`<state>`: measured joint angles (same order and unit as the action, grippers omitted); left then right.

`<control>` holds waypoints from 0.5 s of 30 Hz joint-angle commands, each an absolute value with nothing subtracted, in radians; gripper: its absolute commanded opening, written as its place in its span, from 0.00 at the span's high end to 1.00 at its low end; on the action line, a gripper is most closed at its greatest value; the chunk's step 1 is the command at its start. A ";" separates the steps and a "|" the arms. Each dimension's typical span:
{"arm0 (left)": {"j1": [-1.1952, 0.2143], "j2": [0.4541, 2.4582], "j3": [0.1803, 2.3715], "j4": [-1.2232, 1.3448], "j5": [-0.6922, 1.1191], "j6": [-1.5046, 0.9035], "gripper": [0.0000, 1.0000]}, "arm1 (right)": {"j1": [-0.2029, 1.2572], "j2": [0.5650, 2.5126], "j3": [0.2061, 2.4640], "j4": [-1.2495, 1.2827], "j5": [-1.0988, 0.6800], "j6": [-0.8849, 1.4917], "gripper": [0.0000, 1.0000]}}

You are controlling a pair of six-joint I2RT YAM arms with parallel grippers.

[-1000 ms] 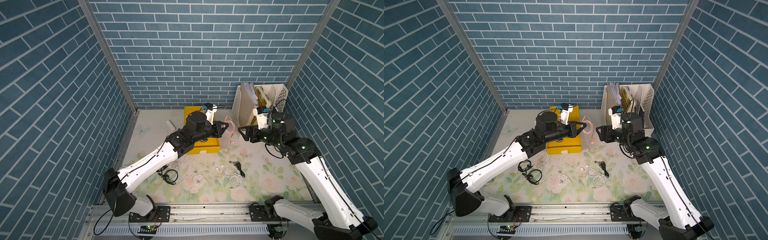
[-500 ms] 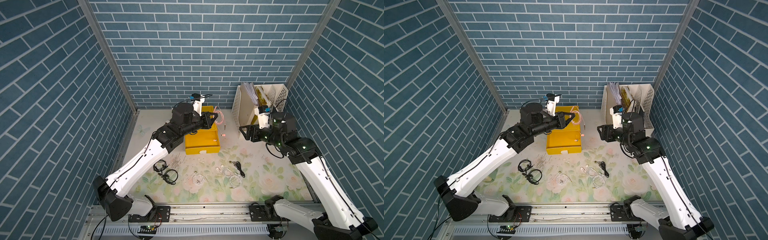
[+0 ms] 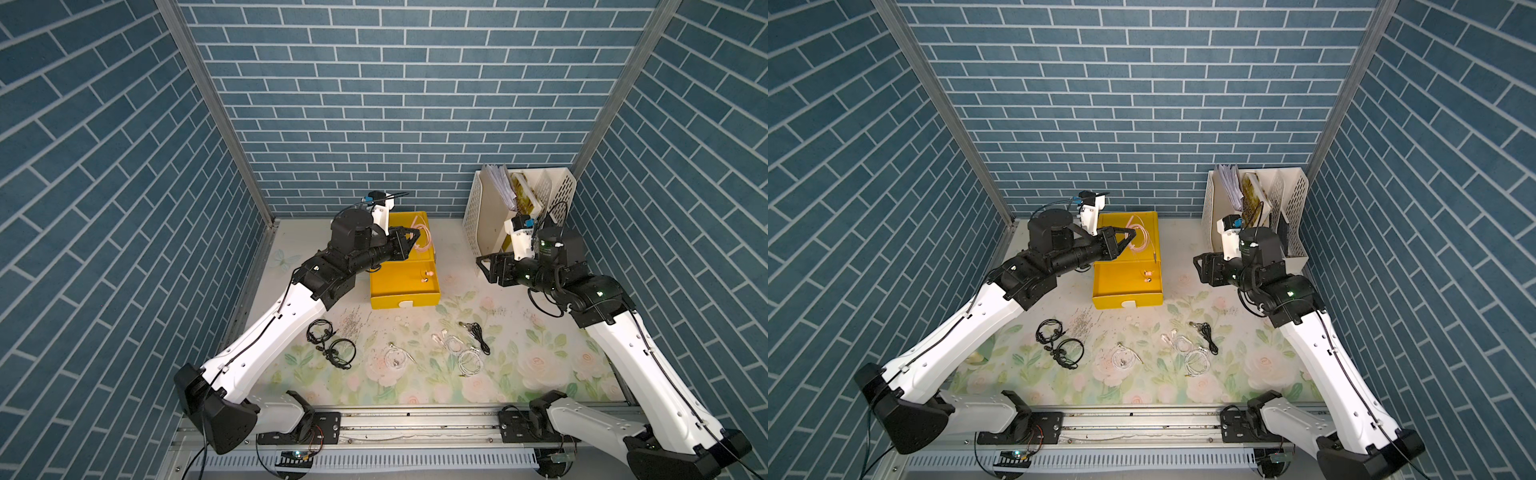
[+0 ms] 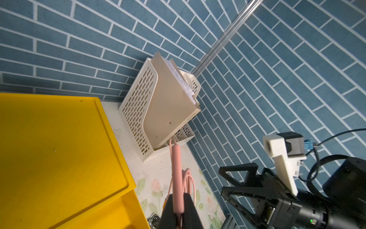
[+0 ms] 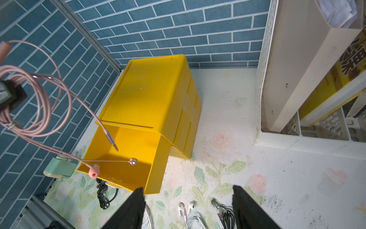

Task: Place the wired earphones into the drawer by color
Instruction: Place the wired earphones in the drawer.

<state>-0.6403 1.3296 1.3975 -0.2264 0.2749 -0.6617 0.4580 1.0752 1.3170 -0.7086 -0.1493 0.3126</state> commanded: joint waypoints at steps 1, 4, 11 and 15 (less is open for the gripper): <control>-0.625 1.312 1.370 -0.201 0.285 -0.648 0.88 | 0.459 1.060 1.298 -0.680 -0.147 0.294 0.28; -0.617 1.311 1.358 -0.199 0.282 -0.645 0.88 | 0.458 1.060 1.289 -0.671 -0.156 0.296 0.28; -0.608 1.293 1.305 -0.182 0.277 -0.646 0.88 | 0.458 1.053 1.266 -0.652 -0.169 0.310 0.29; -0.604 1.279 1.270 -0.178 0.272 -0.642 0.88 | 0.458 1.052 1.258 -0.650 -0.169 0.311 0.29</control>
